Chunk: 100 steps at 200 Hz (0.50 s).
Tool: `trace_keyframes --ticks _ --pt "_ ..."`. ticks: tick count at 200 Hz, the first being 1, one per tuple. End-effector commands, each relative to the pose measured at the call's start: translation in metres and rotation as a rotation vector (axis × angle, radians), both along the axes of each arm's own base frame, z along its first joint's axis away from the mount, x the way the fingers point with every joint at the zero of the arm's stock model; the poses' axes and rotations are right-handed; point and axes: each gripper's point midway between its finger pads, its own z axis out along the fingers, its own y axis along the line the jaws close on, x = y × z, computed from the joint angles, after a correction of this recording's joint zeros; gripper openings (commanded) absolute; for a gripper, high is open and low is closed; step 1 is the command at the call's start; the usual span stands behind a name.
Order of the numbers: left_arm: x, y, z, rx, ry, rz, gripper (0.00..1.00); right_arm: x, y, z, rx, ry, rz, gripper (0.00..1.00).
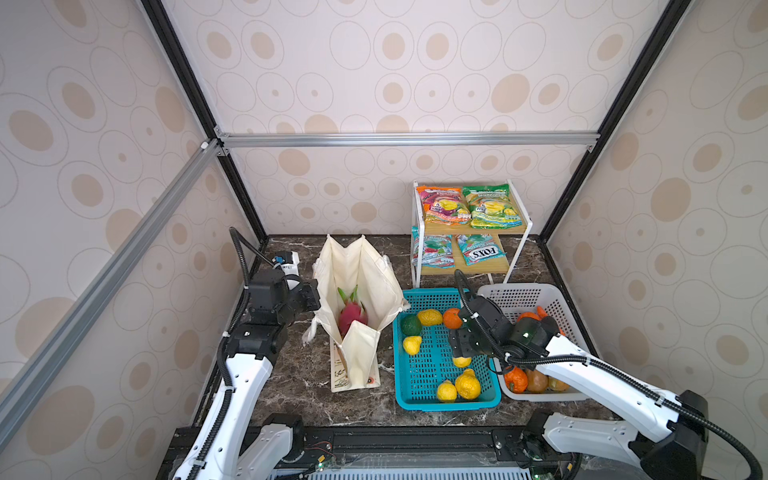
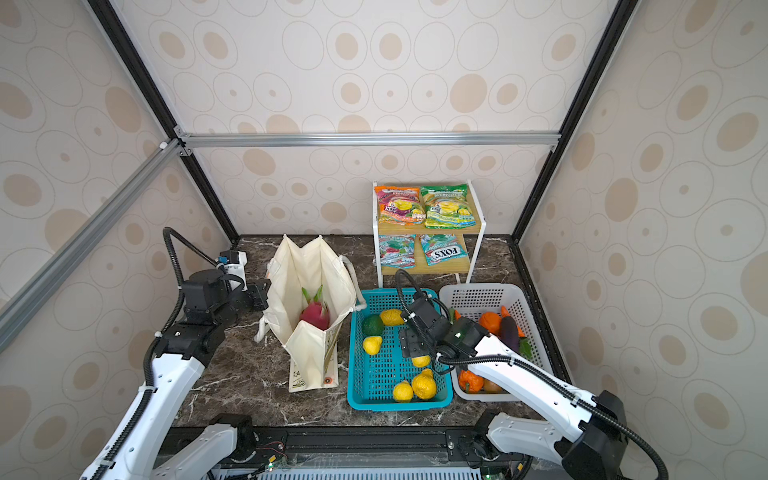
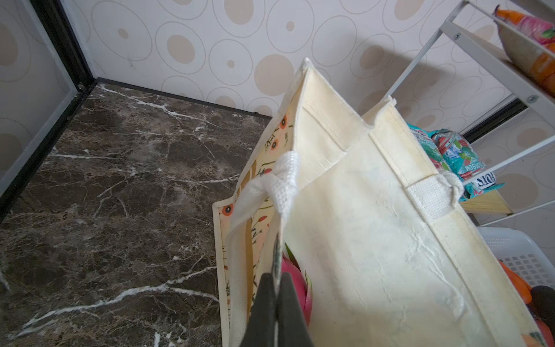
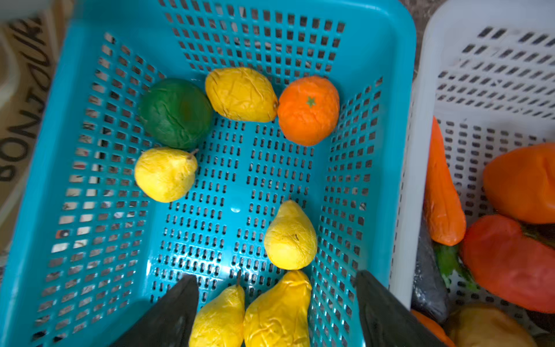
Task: Place the food into the grocery bag and tie it
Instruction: 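Move the right gripper back over the teal basket toward a yellow pear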
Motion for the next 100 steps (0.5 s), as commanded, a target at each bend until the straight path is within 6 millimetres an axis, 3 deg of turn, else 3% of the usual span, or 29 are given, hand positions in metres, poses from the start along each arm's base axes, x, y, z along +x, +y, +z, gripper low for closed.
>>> trace_keyframes --ticks 1,100 --pt "0.001 0.001 0.015 -0.014 -0.058 0.009 0.00 -0.003 -0.007 -0.016 -0.045 0.050 -0.047 0.81" --pt "0.000 0.001 0.006 -0.015 -0.046 0.008 0.00 -0.005 0.005 -0.077 -0.173 0.148 -0.035 0.76"
